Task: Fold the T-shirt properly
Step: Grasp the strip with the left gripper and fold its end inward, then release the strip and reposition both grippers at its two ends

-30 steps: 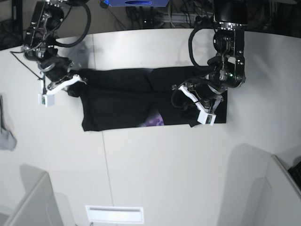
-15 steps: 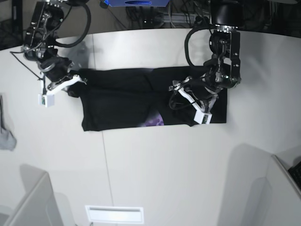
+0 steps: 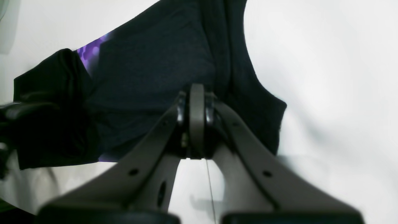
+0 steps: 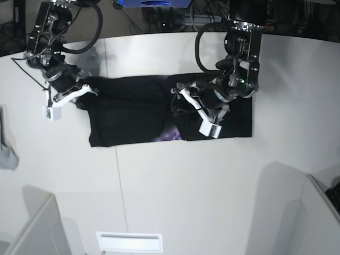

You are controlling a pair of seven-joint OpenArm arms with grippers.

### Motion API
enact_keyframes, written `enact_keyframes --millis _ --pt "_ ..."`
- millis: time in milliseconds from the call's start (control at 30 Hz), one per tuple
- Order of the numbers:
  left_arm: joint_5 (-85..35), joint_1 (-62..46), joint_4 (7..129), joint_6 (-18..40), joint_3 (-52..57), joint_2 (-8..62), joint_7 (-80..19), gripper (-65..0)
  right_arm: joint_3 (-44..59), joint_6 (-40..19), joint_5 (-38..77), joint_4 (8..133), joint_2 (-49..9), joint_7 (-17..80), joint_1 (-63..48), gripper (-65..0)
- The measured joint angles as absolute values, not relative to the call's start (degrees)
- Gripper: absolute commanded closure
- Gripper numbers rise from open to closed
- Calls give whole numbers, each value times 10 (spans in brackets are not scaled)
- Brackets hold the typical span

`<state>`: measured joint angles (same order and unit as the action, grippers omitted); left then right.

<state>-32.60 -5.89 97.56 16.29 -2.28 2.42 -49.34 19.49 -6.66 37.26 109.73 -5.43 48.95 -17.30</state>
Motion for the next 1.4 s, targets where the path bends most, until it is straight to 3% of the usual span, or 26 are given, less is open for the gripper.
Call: enact_keyframes --millis 167,200,300,367,533,700,833,1267,1400 --pt "-324 -112 1069 162 102 56 -494 -428 192 -67 375 1097 -54 517 -147 -17" --pt "-326 -119 1077 163 123 65 -494 -403 192 -67 375 1097 -53 547 -137 -116" --pt "-329 -149 1080 165 196 82 -492 -189 193 -67 374 1097 -52 594 -104 -401" --pt "-326 -172 1079 165 251 85 -495 0 192 -67 375 1097 -54 604 -88 -480" --pt "-326 -210 1078 165 388 88 -491 0 195 -128 380 1024 -65 611 -34 -447" --pt "-326 -233 1066 255 431 89 -490 0 197 -137 368 895 -83 609 14 -447" --pt "-317 -232 1016 275 454 90 -488 0 193 -155 374 837 -79 611 40 -447" --pt "-321 -230 968 275 394 109 -438 0 189 -156 378 795 -82 599 30 -447" --pt "-321 -229 966 275 369 111 -435 0 136 -156 377 804 -89 596 23 -446"
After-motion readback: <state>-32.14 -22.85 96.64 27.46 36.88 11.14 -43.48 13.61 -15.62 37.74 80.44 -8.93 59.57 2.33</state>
